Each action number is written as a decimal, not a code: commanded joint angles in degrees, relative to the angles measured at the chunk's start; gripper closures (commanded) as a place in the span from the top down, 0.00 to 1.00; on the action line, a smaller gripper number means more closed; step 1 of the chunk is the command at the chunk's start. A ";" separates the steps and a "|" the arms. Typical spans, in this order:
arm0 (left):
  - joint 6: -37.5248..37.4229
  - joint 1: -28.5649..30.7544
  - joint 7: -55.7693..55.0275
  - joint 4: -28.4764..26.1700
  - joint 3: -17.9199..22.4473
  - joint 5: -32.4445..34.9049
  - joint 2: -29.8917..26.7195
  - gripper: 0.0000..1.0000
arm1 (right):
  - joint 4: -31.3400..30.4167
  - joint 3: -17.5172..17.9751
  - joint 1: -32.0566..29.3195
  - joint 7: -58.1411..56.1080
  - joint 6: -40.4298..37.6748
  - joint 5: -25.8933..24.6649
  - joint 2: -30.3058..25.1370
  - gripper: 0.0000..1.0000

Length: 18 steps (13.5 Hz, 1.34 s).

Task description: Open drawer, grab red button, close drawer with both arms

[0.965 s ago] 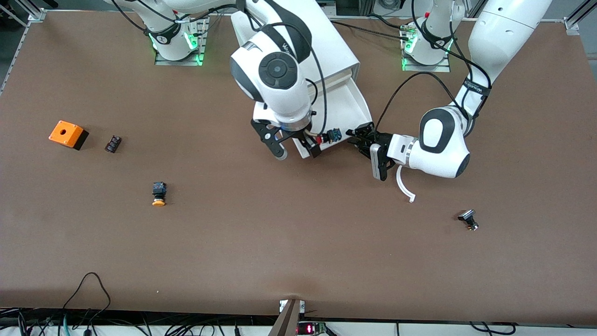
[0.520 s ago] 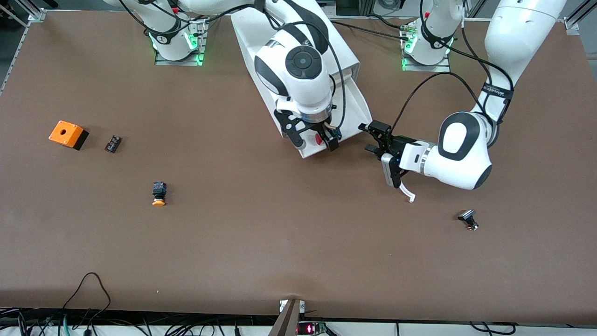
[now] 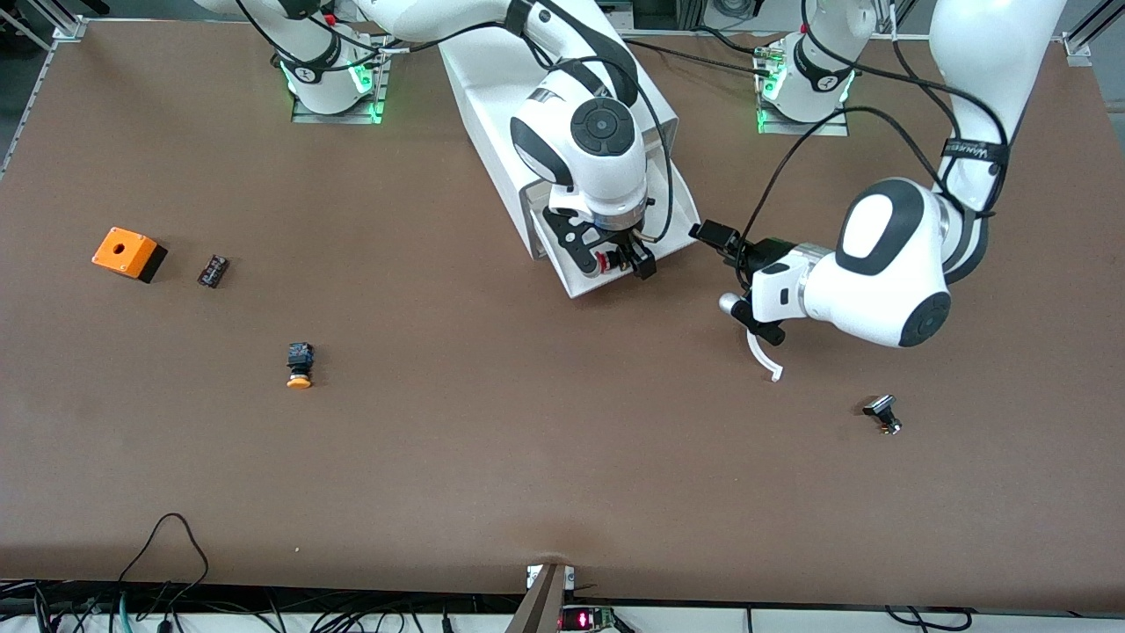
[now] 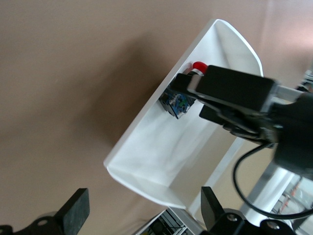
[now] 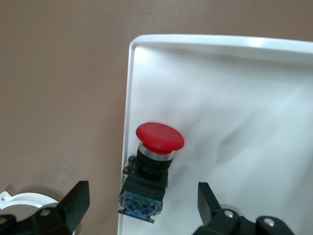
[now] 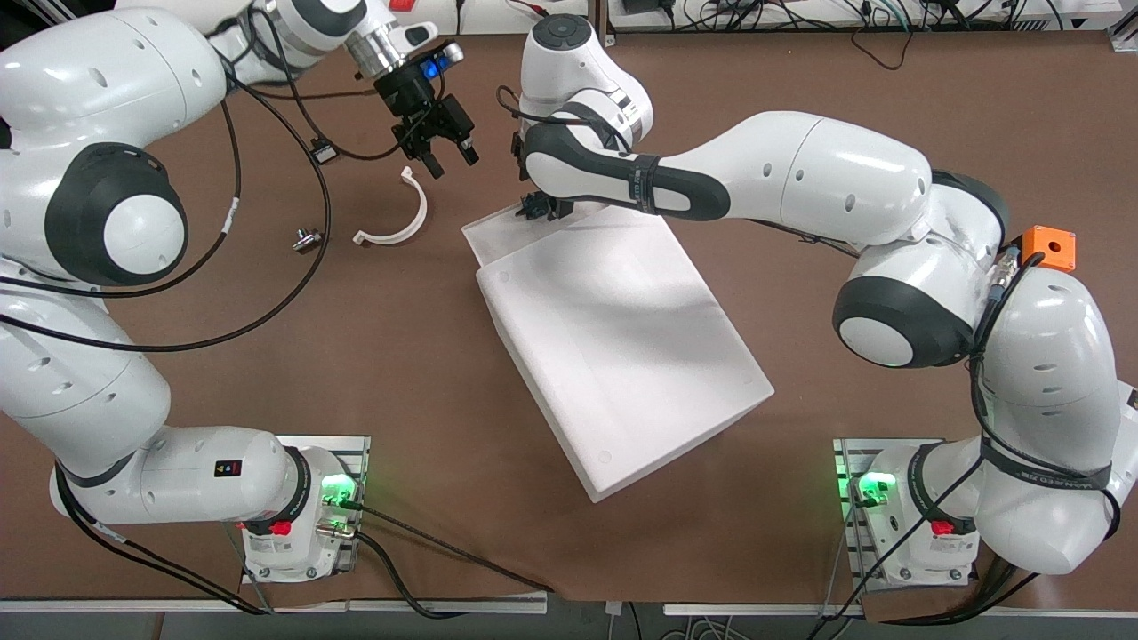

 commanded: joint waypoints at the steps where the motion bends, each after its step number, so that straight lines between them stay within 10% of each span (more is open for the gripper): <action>1: -4.98 -1.97 -13.78 6.68 -0.04 8.36 -0.63 1.00 | 1.64 -0.18 0.59 0.55 -0.52 -0.55 1.14 0.88; 8: -15.53 -3.74 -25.78 22.14 0.84 21.05 0.76 1.00 | 1.63 0.00 0.51 0.46 -0.61 -0.29 0.53 0.00; 18: -9.39 -2.94 -30.43 22.52 2.43 24.83 1.65 1.00 | 8.66 0.09 -7.22 -2.95 -12.21 3.21 -2.28 0.00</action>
